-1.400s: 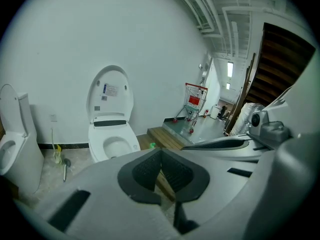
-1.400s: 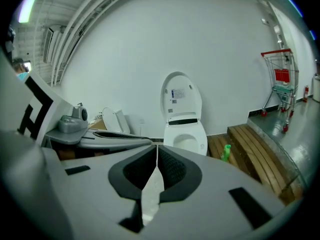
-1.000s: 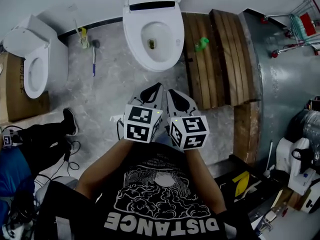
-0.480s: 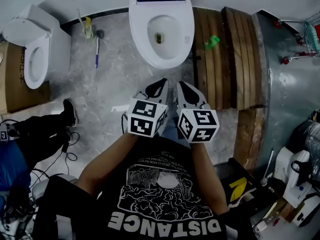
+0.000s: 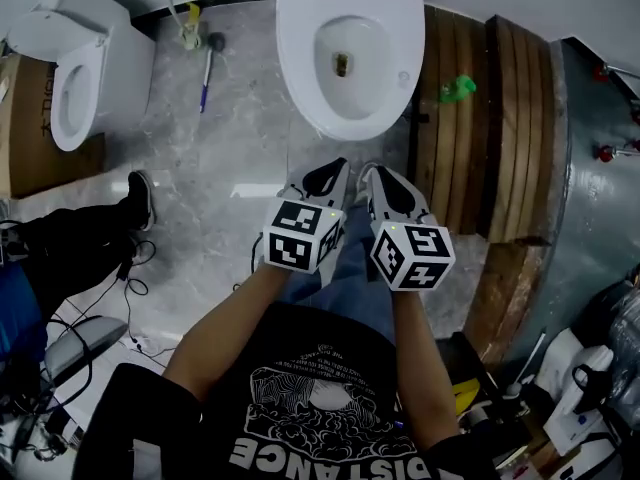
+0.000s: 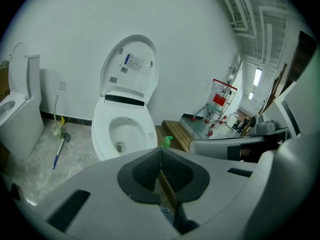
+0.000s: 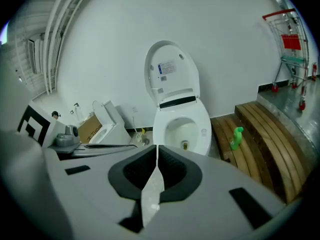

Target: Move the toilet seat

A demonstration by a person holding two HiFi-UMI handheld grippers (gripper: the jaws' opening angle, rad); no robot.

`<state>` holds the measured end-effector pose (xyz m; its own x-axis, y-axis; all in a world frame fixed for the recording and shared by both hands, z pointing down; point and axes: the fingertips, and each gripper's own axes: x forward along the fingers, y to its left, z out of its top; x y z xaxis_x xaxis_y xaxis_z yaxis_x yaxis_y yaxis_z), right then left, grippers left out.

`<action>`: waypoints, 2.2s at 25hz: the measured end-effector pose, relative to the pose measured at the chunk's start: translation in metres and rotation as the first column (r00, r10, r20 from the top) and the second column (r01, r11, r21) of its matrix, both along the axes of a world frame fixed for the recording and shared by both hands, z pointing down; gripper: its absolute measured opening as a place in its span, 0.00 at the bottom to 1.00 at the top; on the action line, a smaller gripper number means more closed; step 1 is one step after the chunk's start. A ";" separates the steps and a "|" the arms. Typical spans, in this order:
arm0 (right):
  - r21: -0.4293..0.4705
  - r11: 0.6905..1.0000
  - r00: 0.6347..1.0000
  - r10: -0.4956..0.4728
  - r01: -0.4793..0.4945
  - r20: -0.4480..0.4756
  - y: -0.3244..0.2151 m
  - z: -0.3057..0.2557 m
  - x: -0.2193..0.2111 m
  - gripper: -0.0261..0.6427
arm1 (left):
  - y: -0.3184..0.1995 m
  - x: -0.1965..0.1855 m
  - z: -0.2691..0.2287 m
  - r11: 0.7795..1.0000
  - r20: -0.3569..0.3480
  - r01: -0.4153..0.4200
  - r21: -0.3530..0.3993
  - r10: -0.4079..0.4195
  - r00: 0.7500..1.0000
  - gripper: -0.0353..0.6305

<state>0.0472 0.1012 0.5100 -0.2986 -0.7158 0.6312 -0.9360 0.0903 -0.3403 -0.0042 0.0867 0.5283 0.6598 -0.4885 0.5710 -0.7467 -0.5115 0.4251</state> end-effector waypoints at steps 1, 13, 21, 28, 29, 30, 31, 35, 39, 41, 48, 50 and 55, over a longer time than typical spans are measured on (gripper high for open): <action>-0.004 1.000 1.000 0.001 -0.001 0.009 -0.004 0.009 0.003 0.07 | -0.004 0.001 0.010 1.000 -0.001 0.010 -0.008 -0.010 1.000 0.07; -0.061 0.998 0.987 0.007 0.002 0.159 -0.023 0.114 0.022 0.07 | -0.026 0.018 0.121 0.982 -0.167 0.087 -0.169 -0.115 0.979 0.07; -0.110 0.992 0.944 0.091 -0.059 0.317 -0.033 0.175 0.027 0.07 | -0.035 0.020 0.180 0.943 -0.296 0.090 -0.320 -0.190 0.936 0.08; -0.131 0.983 0.884 0.172 -0.127 0.434 -0.039 0.213 0.032 0.12 | -0.034 0.006 0.218 0.924 -0.332 0.114 -0.364 -0.243 0.912 0.08; -0.137 0.983 0.877 0.175 -0.125 0.448 -0.039 0.218 0.032 0.18 | -0.035 0.004 0.223 0.920 -0.340 0.123 -0.372 -0.259 0.904 0.08; -0.143 0.982 0.870 0.177 -0.125 0.460 -0.039 0.223 0.031 0.22 | -0.037 0.002 0.226 0.915 -0.350 0.133 -0.380 -0.276 0.895 0.08; -0.147 0.981 0.864 0.182 -0.127 0.469 -0.040 0.227 0.031 0.23 | -0.039 -0.001 0.229 0.912 -0.361 0.141 -0.385 -0.290 0.886 0.09; -0.156 0.977 0.841 0.204 -0.144 0.501 -0.044 0.239 0.032 0.26 | -0.044 -0.006 0.236 0.903 -0.403 0.147 -0.404 -0.320 0.857 0.23; -0.172 0.972 0.813 0.227 -0.157 0.537 -0.050 0.245 0.030 0.35 | -0.049 -0.002 0.233 0.891 -0.471 0.125 -0.437 -0.345 0.812 0.36; -0.189 0.966 0.793 0.253 -0.176 0.554 -0.054 0.249 0.031 0.37 | -0.051 0.001 0.233 0.884 -0.489 0.125 -0.450 -0.361 0.794 0.38; -0.173 0.966 0.729 0.257 -0.190 0.635 -0.073 0.248 0.033 0.39 | -0.062 0.006 0.238 0.870 -0.496 0.158 -0.468 -0.406 0.767 0.41; -0.173 0.966 0.716 0.258 -0.191 0.648 -0.078 0.248 0.035 0.39 | -0.063 0.006 0.238 0.864 -0.505 0.165 -0.476 -0.422 0.752 0.41; -0.223 0.953 0.692 0.302 -0.205 0.656 -0.074 0.256 0.041 0.38 | -0.061 0.002 0.244 0.848 -0.482 0.189 -0.494 -0.449 0.753 0.36</action>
